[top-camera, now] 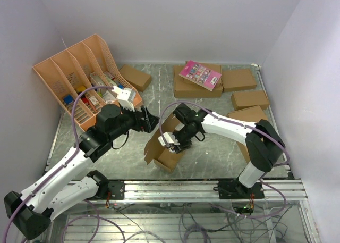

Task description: Fold the paper box

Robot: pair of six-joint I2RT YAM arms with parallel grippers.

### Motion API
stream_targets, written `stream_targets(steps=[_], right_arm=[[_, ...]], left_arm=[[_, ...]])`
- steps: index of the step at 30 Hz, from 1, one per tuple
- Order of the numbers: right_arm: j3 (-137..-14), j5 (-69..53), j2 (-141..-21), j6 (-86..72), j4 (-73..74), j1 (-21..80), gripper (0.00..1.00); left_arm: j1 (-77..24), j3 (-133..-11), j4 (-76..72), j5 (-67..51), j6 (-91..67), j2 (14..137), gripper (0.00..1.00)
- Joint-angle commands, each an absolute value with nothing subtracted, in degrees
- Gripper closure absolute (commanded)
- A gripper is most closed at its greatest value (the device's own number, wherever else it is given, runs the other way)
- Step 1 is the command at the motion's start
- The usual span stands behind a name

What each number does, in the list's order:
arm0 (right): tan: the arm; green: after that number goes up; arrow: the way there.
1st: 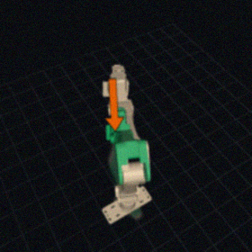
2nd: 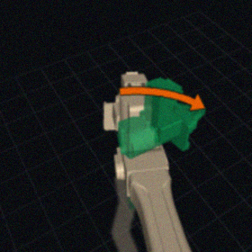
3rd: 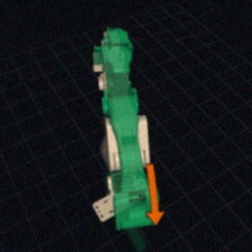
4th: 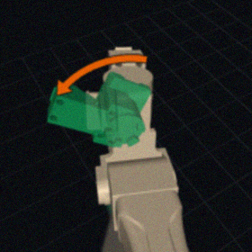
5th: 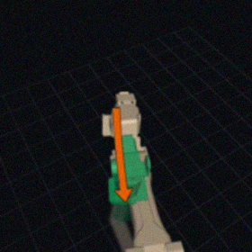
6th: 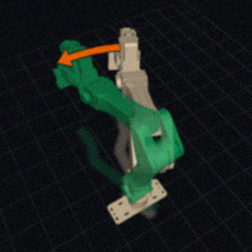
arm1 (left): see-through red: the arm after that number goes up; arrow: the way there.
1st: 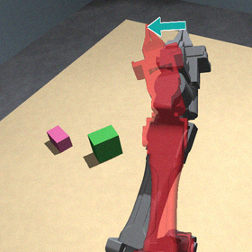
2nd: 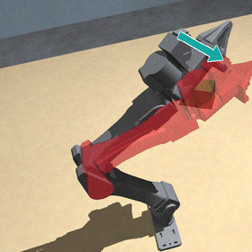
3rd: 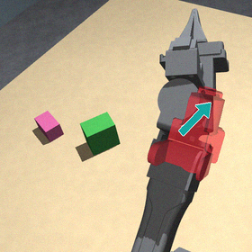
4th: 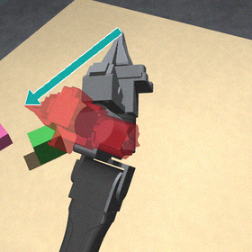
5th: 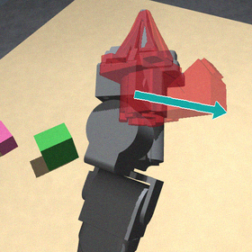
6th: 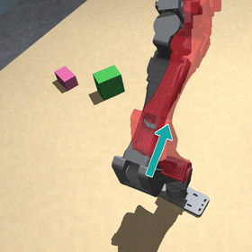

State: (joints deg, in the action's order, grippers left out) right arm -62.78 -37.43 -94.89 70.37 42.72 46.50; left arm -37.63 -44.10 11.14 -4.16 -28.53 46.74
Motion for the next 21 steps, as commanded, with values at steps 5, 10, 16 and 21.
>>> stream_targets(steps=[5,10,16,21], right_arm=[[-60.7,-34.7,-90.3,68.8,39.8,46.1,0.45],[-61.9,-41.6,-87.7,73.4,46.9,41.9,0.40],[-66.7,-55.7,-82.4,72.7,51.6,24.6,0.40],[-69.2,-57.2,-84.8,47.1,37.2,19.9,0.01]], left_arm=[[-37.3,-42.8,13.3,-7.6,-28.4,45.3,0.03],[-37.4,-42.8,11.9,-10.4,-27.9,46.5,0.07],[-37.8,-45.2,13.4,-12.4,-26.4,48.7,0.12],[-42.4,-52.1,22.9,-2.6,-23.1,54.5,0.15]])
